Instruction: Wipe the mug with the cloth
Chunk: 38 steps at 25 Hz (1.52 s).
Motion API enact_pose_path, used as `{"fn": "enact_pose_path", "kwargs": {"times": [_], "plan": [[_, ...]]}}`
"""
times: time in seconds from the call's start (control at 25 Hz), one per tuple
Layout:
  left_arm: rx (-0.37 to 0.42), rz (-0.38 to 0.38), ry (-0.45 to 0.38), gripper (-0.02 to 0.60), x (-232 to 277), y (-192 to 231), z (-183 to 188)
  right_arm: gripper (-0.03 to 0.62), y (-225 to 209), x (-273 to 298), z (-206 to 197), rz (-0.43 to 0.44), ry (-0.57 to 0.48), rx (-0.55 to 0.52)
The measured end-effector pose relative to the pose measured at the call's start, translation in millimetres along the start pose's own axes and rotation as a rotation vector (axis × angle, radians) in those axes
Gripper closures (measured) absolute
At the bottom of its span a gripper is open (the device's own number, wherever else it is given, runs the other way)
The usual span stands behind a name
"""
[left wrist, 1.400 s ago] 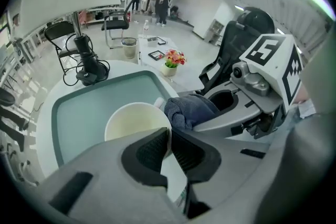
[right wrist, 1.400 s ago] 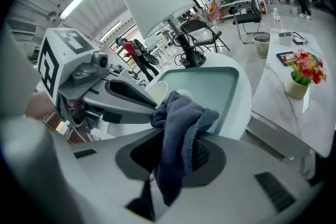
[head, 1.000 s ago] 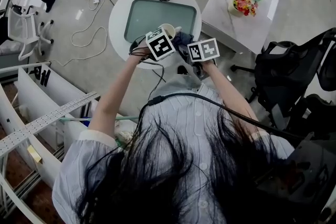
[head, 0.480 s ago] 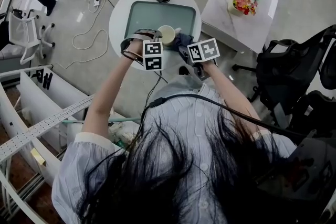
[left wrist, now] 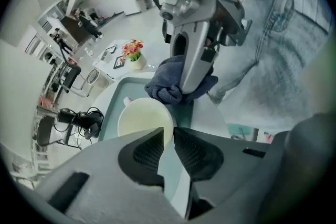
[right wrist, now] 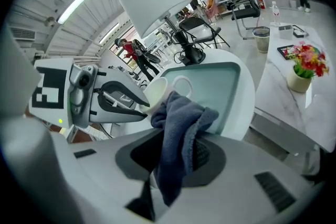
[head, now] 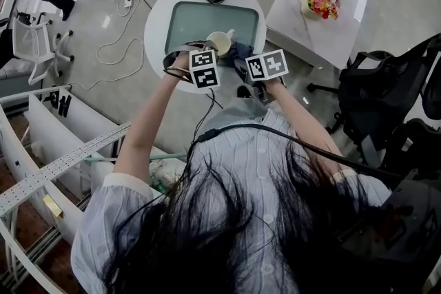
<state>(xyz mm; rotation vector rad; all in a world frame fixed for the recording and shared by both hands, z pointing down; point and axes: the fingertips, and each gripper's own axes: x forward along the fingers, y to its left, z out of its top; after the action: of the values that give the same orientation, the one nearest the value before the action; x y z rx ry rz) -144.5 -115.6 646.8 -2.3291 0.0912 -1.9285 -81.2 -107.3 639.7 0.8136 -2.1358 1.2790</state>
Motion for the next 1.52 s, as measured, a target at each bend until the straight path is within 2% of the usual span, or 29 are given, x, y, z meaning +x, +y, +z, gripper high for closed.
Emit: {"fn": "enact_pose_path", "kwargs": {"times": [0.12, 0.32, 0.6, 0.76, 0.84, 0.88, 0.96, 1.16, 1.24, 1.36, 1.52], "plan": [[-0.179, -0.061, -0.107, 0.532, -3.9, -3.0, 16.7, 0.5, 1.2, 0.8, 2.6, -0.001, -0.004, -0.003], [-0.344, -0.105, -0.191, 0.541, -6.9, -5.9, 31.2, 0.5, 0.3, 3.1, 5.1, -0.004, 0.0, -0.005], [-0.639, -0.058, -0.287, 0.546, -7.1, 8.6, 40.0, 0.5, 5.4, 6.6, 3.5, 0.003, -0.003, 0.008], [-0.849, -0.031, -0.328, 0.546, -11.6, 19.5, 43.3, 0.5, 3.9, 7.3, 4.3, 0.0, -0.018, 0.034], [-0.911, -0.026, -0.35, 0.545, -15.9, 24.2, 43.9, 0.5, 2.0, 6.8, 6.9, 0.002, -0.028, 0.057], [-0.908, -0.025, -0.356, 0.545, -16.2, 24.8, 43.8, 0.5, 1.3, 6.6, 7.6, 0.004, -0.031, 0.068], [-0.834, -0.027, -0.351, 0.543, -15.0, 22.6, 43.7, 0.5, 0.3, 6.4, 7.7, 0.007, -0.032, 0.077], [-0.502, -0.044, -0.283, 0.517, -31.1, 9.7, 40.4, 0.5, 1.0, 6.3, 5.3, 0.017, -0.02, 0.071], [-0.42, -0.053, -0.274, 0.478, -43.1, 11.0, 34.9, 0.5, 0.6, 6.0, 5.5, 0.02, -0.018, 0.07], [-0.33, -0.072, -0.239, 0.372, -56.2, 15.1, 21.6, 0.5, -0.2, 5.4, 4.8, 0.024, -0.013, 0.072], [-0.147, -0.017, -0.124, 0.292, -49.4, 26.2, -10.5, 0.5, 0.5, 6.0, 3.8, 0.026, -0.008, 0.068]]}}
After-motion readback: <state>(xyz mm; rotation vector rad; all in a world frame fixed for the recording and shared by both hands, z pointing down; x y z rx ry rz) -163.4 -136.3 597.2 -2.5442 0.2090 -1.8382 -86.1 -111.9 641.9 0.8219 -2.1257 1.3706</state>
